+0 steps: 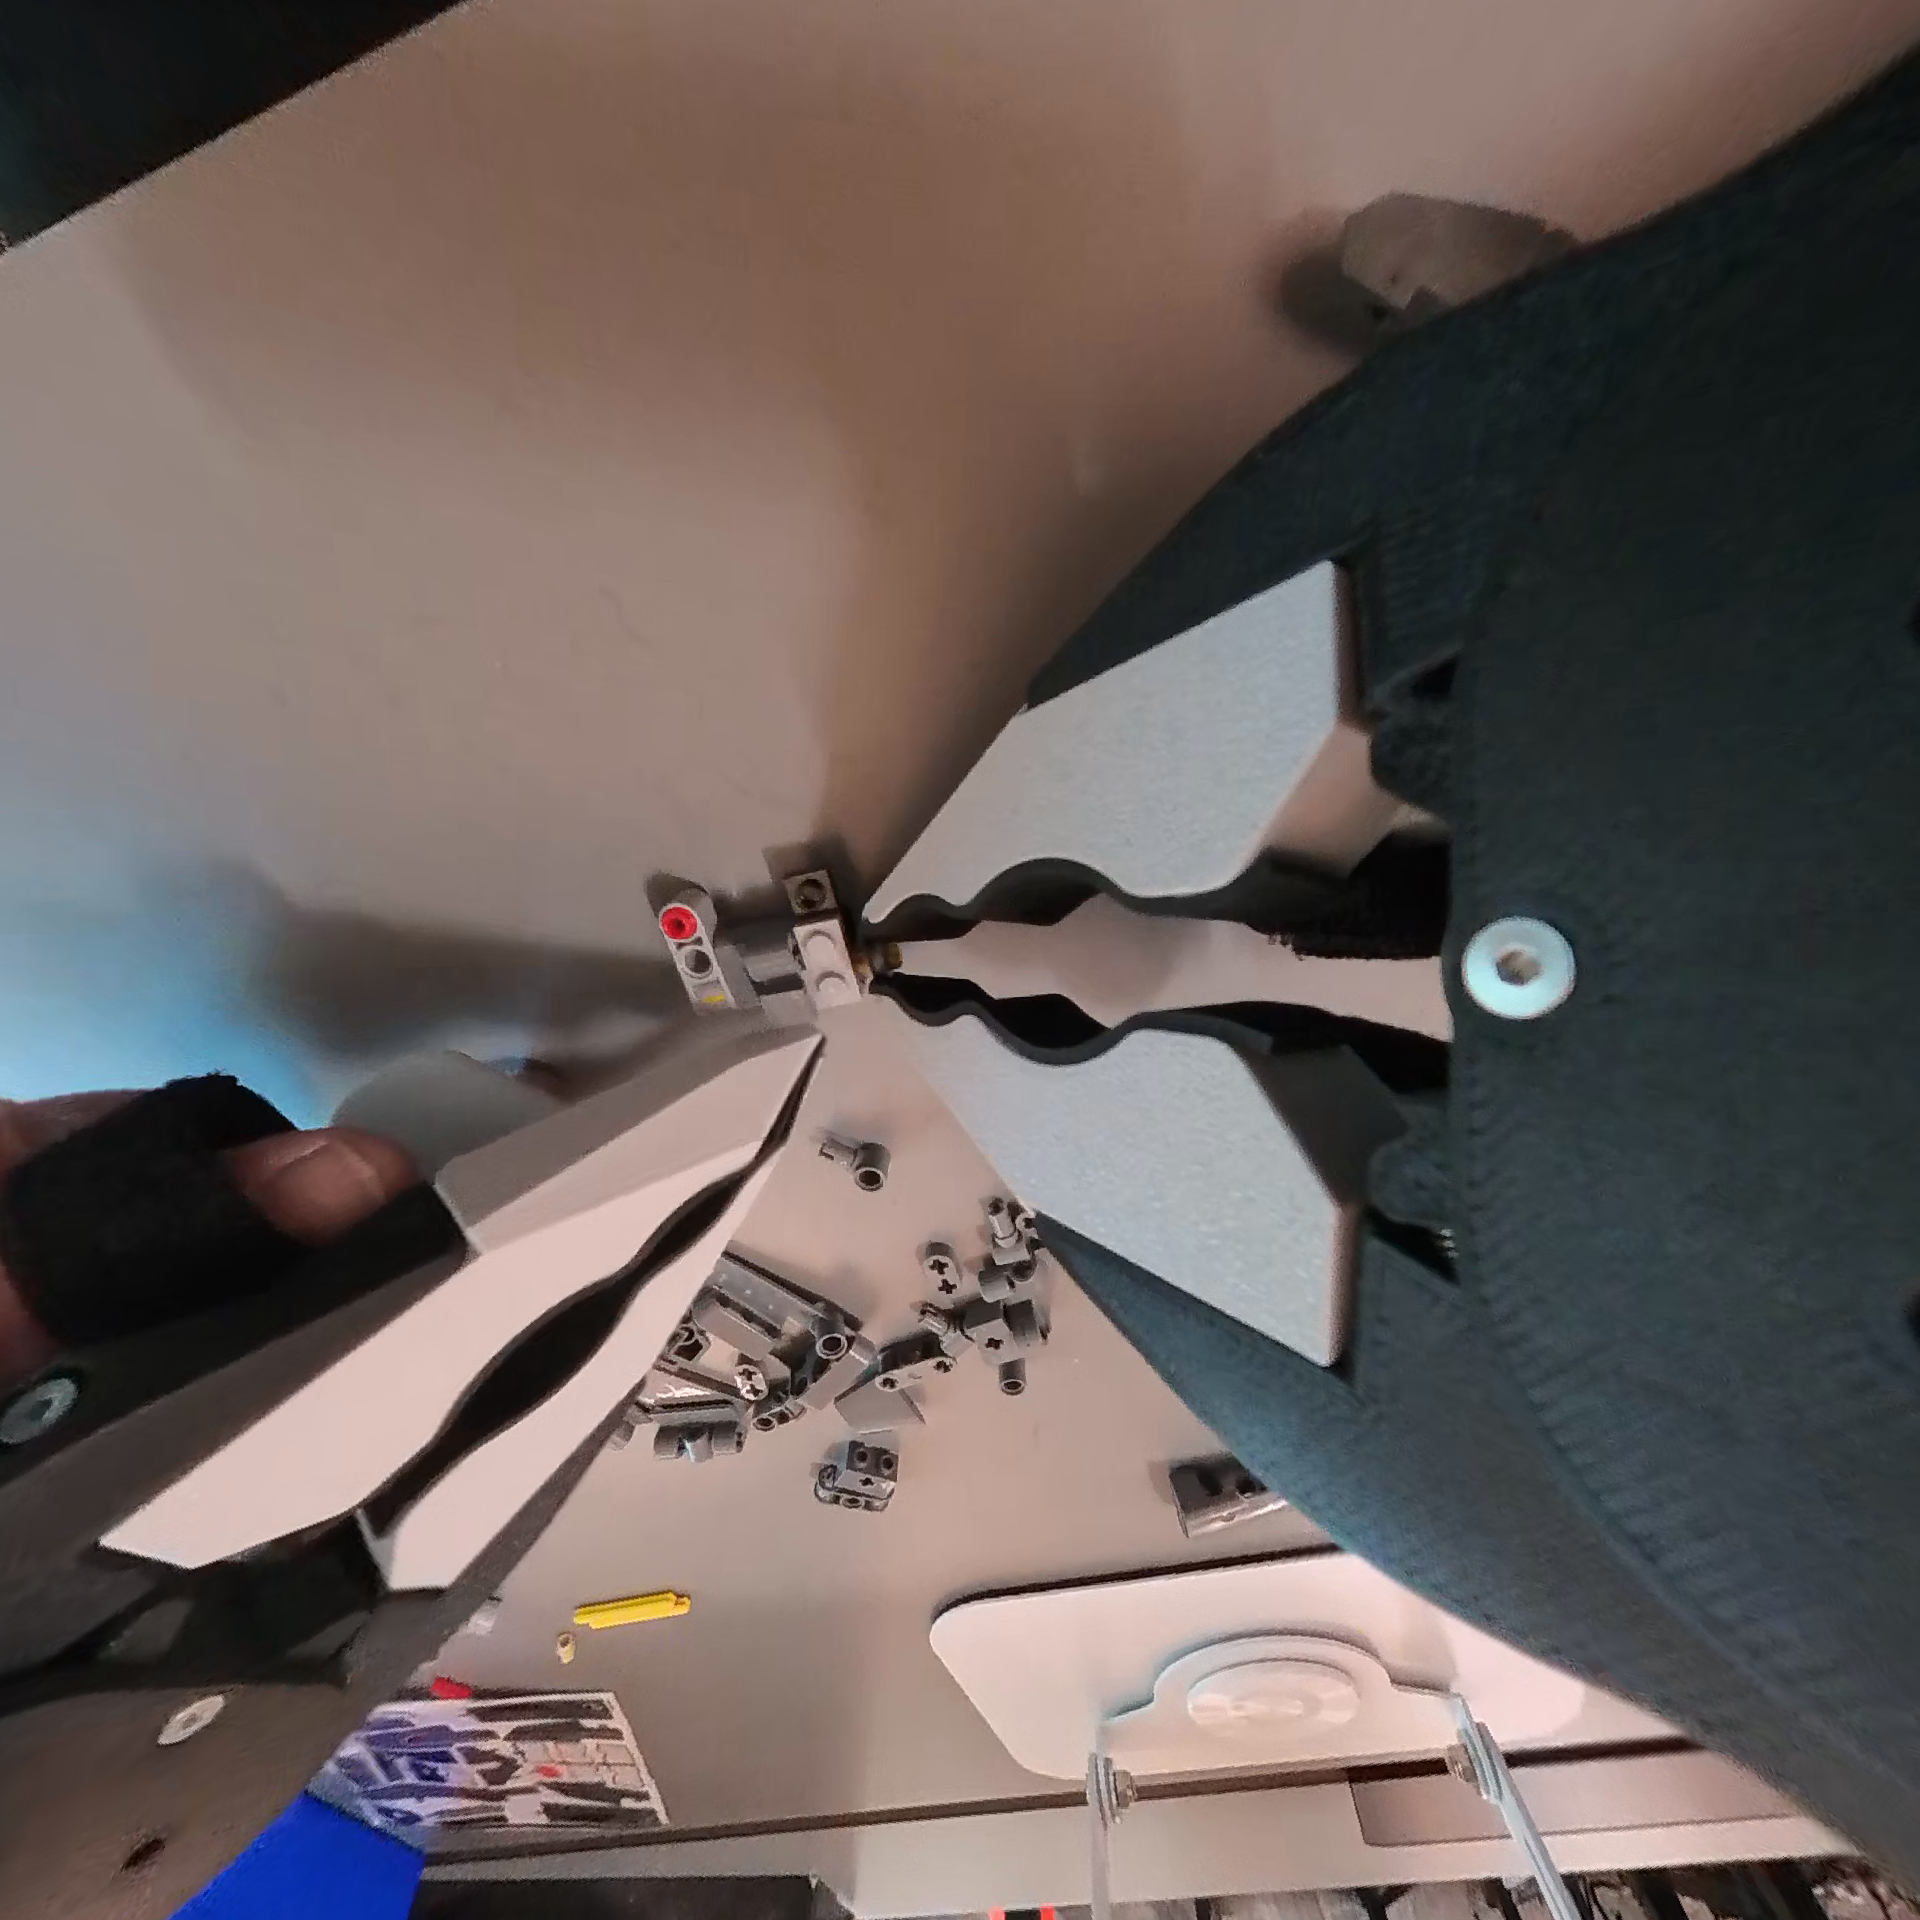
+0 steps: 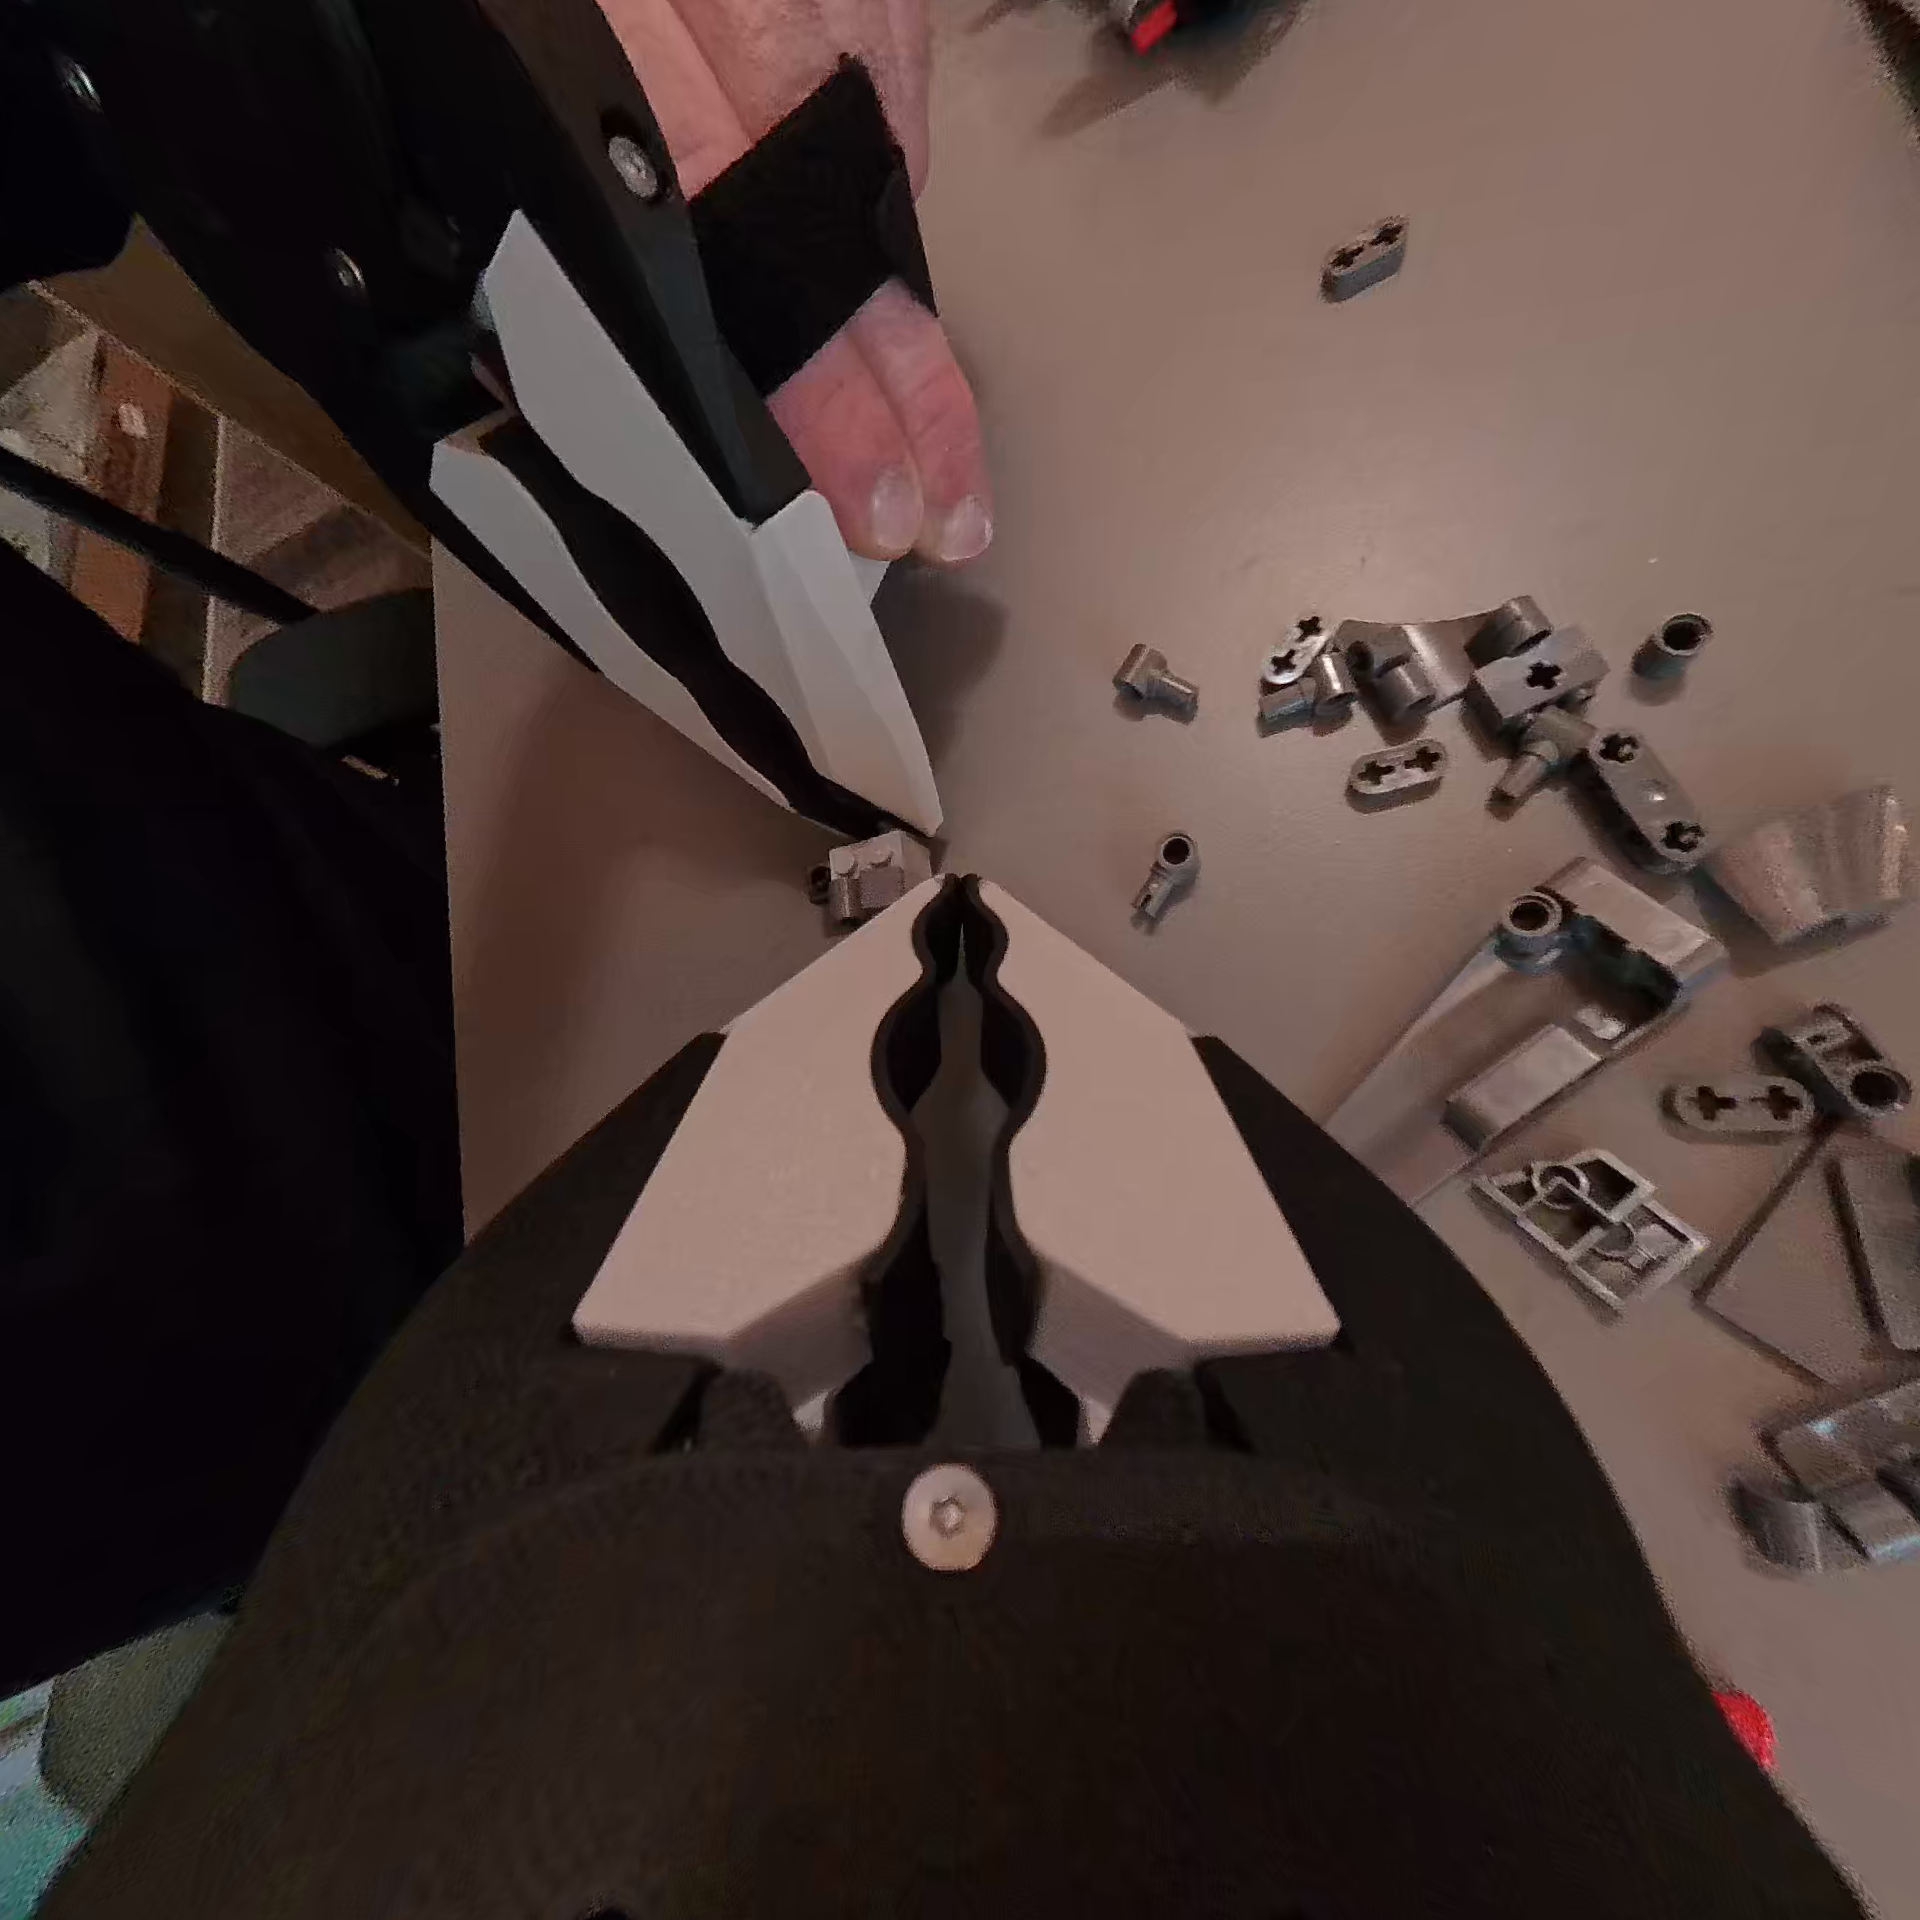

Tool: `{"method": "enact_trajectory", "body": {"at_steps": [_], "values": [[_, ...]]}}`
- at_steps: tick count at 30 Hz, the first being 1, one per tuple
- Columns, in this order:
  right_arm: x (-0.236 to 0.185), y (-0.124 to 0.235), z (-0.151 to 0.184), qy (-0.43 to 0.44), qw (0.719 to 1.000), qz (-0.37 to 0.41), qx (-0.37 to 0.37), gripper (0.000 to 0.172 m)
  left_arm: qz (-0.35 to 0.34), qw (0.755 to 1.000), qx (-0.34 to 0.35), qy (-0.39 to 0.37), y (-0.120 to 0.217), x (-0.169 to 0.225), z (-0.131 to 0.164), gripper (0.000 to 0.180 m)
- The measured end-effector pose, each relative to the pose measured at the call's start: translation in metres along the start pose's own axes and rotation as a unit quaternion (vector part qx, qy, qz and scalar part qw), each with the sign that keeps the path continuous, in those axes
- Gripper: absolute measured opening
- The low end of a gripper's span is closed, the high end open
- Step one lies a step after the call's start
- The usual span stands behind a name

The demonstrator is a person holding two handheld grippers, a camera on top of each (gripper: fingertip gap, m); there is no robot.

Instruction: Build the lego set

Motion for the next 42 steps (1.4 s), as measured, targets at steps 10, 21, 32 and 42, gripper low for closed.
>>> {"method": "enact_trajectory", "body": {"at_steps": [10, 21, 32, 42], "values": [[-0.0041, 0.0046, 0.0015, -0.007, 0.999, -0.013, 0.041, 0.003, -0.002, 1.0, -0.003, -0.002, -0.001, -0.0003, -0.0011, 0.005], [-0.0048, 0.004, 0.0021, -0.017, 0.999, -0.027, 0.033, 0.001, -0.002, 1.0, -0.004, -0.002, -0.0011, -0.0002, -0.0011, 0.005], [-0.005, 0.0044, 0.0031, -0.017, 0.999, -0.034, 0.035, 0.0, -0.002, 1.0, -0.005, -0.001, -0.0011, -0.0001, -0.0013, 0.005], [-0.0058, 0.004, 0.0039, -0.016, 0.999, -0.034, 0.029, 0.003, -0.003, 1.0, -0.007, -0.003, -0.0013, 0.0001, -0.0016, 0.005]]}}
Point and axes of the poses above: each gripper's, where its closed fingertips meet, y back along the fingers, z out of its underside, x = y × z across the jaws, the point moved 8 cm from there along y, back along the fingers, and after that the axes turned 7 degrees about x, right-handed, at the moved point
